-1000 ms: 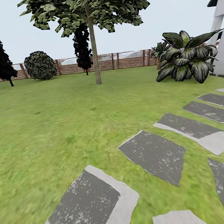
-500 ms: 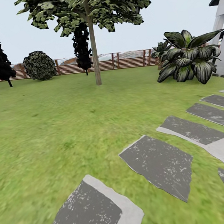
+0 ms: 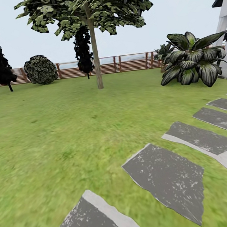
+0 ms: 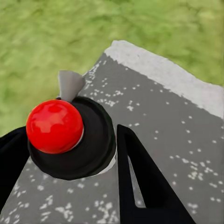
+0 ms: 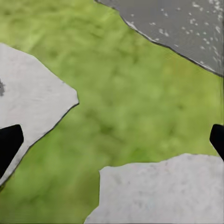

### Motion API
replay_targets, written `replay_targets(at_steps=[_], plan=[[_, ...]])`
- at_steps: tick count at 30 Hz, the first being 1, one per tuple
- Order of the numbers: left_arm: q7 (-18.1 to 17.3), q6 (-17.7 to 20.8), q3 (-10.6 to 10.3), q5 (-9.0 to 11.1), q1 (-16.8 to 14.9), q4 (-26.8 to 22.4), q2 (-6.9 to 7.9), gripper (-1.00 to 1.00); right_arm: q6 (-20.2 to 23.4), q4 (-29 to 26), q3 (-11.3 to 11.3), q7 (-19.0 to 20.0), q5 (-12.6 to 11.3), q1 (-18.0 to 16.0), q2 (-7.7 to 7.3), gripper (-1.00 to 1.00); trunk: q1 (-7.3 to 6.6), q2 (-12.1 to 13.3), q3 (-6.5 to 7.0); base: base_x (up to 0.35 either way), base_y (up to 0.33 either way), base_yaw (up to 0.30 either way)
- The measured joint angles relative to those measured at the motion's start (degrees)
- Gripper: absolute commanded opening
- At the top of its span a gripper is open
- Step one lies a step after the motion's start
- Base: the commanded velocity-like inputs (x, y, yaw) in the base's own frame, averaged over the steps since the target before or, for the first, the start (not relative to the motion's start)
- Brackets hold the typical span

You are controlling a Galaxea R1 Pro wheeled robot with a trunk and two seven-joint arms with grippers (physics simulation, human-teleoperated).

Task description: In the garden, pick up the pesticide atomizer on the floor and spray pesticide onto both trees until each tree trunk is fully covered.

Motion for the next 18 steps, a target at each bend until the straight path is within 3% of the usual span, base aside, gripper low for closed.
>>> replay_targets(at_steps=[3, 11, 18], plan=[[0.0, 0.0, 0.0, 0.0, 0.0, 0.0, -0.01, -1.0, 0.0, -6.0, 0.0, 0.1, 0.0, 0.0, -0.43, 1.0, 0.0, 0.0, 0.0, 0.34, 0.0, 0.0], [0.0, 0.0, 0.0, 0.0, 0.0, 0.0, -0.02, -1.0, -0.1, -13.8, 0.0, 0.1, -0.1, 0.0, -0.52, 1.0, 0.0, 0.0, 0.0, 0.34, 0.0, 0.0], [0.0, 0.0, 0.0, 0.0, 0.0, 0.0, -0.01, -1.0, -0.3, -15.9, -0.1, 0.0, 0.0, 0.1, -0.28, 1.0, 0.0, 0.0, 0.0, 0.34, 0.0, 0.0]])
